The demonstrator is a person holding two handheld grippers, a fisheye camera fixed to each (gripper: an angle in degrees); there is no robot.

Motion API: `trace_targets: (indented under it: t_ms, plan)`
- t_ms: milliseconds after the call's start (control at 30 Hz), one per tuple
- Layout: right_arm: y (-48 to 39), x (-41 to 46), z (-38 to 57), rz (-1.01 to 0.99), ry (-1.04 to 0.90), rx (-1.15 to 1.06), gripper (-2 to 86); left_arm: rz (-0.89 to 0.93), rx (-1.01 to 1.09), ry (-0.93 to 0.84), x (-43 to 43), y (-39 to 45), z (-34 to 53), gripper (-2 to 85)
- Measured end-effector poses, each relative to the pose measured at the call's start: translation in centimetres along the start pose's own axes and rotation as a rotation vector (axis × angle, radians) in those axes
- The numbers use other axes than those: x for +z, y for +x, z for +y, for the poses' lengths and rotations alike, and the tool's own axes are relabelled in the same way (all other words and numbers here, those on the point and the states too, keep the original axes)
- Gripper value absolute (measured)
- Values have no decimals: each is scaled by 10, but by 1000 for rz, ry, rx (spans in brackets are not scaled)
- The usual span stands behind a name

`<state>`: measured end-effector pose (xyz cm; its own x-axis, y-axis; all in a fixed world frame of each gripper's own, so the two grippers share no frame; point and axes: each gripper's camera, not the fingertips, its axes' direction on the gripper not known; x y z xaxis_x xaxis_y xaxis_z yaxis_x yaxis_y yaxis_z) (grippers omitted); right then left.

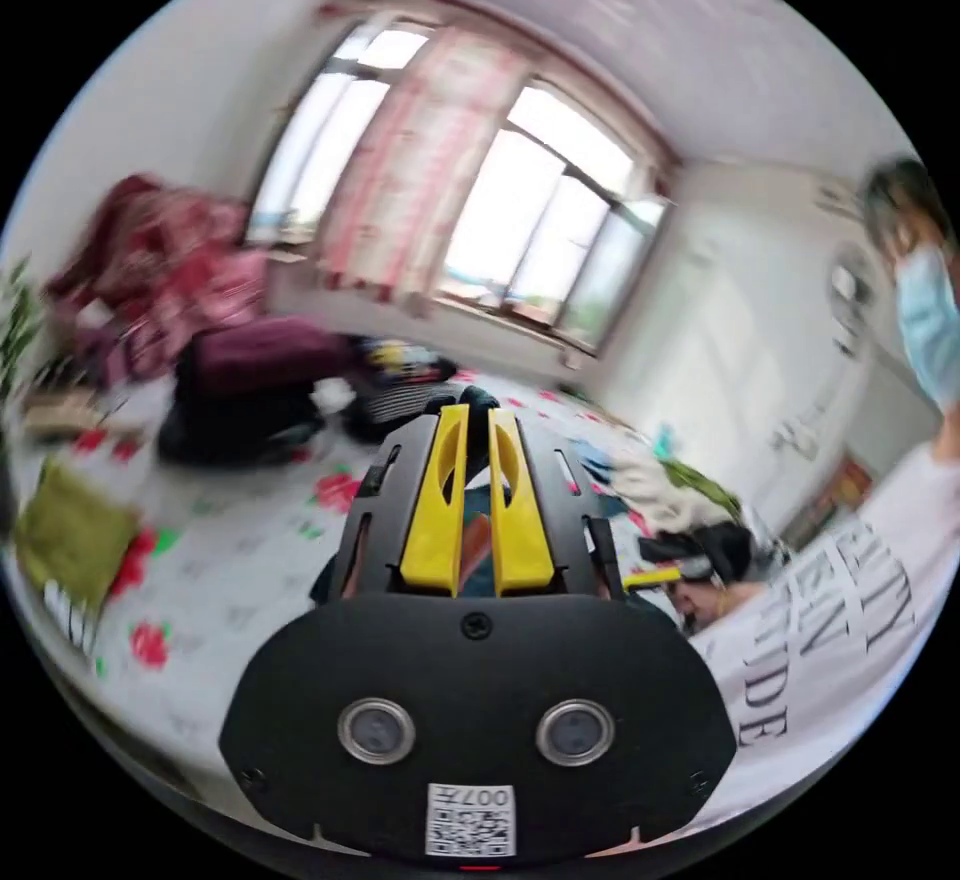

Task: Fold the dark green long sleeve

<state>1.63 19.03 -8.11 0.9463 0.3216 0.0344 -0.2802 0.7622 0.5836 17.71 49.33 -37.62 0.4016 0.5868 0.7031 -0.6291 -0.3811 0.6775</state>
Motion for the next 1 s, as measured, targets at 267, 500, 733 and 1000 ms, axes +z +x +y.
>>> trace_targets:
  t_ms: [267, 500, 733, 1000]
  plan:
    - [96, -47, 54, 38, 92, 260, -1, 262, 78, -546, 265, 173, 162, 130]
    - [129, -54, 75, 30, 79, 294, 17, -150, -50, -936, 343, 146, 307, 110]
    - [86, -27, -30, 86, 57, -61, 43, -276, -193, -1027, 429, 88, 372, 111]
    - [42, 93, -108, 206, -290, -431, 28, -410, -249, -1238, 489, 71, 483, 104]
